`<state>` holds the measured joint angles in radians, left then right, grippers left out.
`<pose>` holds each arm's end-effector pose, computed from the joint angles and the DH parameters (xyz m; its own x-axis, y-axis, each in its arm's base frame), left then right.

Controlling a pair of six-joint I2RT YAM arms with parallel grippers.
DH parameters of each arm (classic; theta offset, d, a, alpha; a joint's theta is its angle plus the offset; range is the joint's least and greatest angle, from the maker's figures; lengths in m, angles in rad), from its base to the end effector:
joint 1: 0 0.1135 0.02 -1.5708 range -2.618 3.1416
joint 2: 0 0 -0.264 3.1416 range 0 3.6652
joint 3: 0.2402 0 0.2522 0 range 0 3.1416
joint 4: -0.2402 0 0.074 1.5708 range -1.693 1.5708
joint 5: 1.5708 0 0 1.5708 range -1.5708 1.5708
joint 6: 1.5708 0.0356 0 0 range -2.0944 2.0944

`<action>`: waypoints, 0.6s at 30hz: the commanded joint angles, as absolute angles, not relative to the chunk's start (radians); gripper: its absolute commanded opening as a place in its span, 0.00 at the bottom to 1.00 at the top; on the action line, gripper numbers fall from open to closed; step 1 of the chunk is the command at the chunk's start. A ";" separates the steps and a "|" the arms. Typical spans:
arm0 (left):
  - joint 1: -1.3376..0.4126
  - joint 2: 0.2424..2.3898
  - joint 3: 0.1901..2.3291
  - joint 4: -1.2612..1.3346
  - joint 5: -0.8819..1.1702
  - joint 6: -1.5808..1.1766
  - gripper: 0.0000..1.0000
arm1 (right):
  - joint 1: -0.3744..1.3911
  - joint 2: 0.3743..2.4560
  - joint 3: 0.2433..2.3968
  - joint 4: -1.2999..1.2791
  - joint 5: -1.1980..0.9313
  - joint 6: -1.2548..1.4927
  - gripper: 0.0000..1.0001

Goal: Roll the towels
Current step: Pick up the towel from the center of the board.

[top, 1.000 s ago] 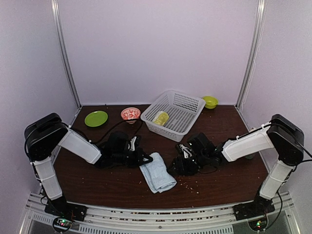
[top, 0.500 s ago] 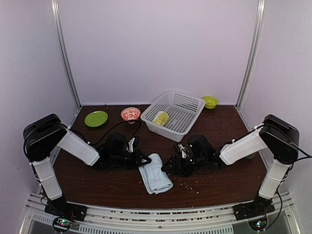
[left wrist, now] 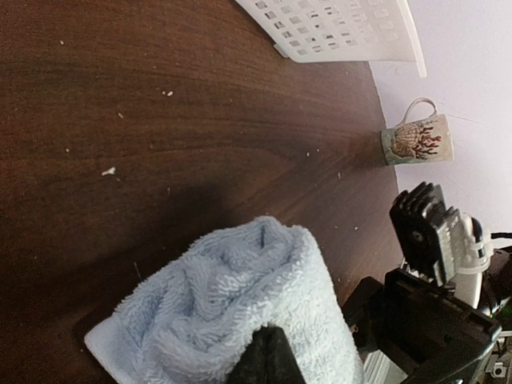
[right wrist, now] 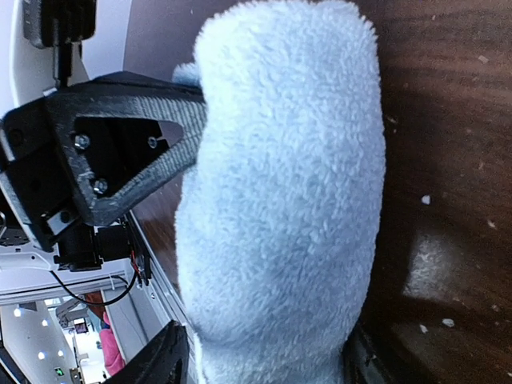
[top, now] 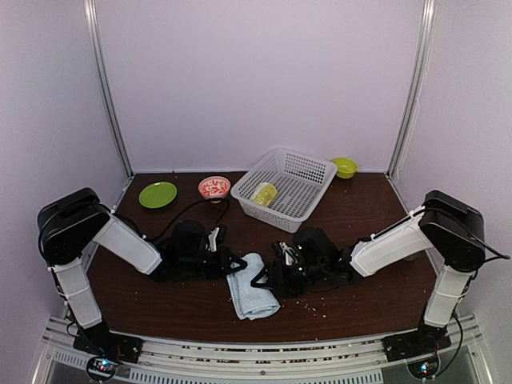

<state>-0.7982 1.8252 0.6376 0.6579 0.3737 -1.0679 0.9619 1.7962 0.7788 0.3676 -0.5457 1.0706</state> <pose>0.2183 -0.2426 0.1101 -0.9468 -0.1973 -0.2543 0.1183 0.5215 -0.8450 0.1804 0.2911 0.1308 -0.9886 -0.1065 -0.1063 -0.1460 0.5074 0.8493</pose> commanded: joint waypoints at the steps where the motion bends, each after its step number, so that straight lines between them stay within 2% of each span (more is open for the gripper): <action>1: -0.802 1.850 0.589 0.525 0.344 -1.065 0.00 | 1.004 1.854 0.838 0.328 -0.508 1.086 0.66; 6: -0.811 1.851 0.574 0.535 0.341 -1.069 0.00 | 1.014 1.833 0.817 0.393 -0.452 1.140 0.68; 18: -0.818 1.845 0.553 0.557 0.330 -1.077 0.00 | 1.017 1.746 0.814 0.301 -0.368 1.144 0.69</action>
<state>-0.8085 1.8229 0.5991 0.7162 0.3611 -1.0737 1.0122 1.7573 0.8078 0.3355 -0.4091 1.1343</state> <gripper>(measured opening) 0.001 0.687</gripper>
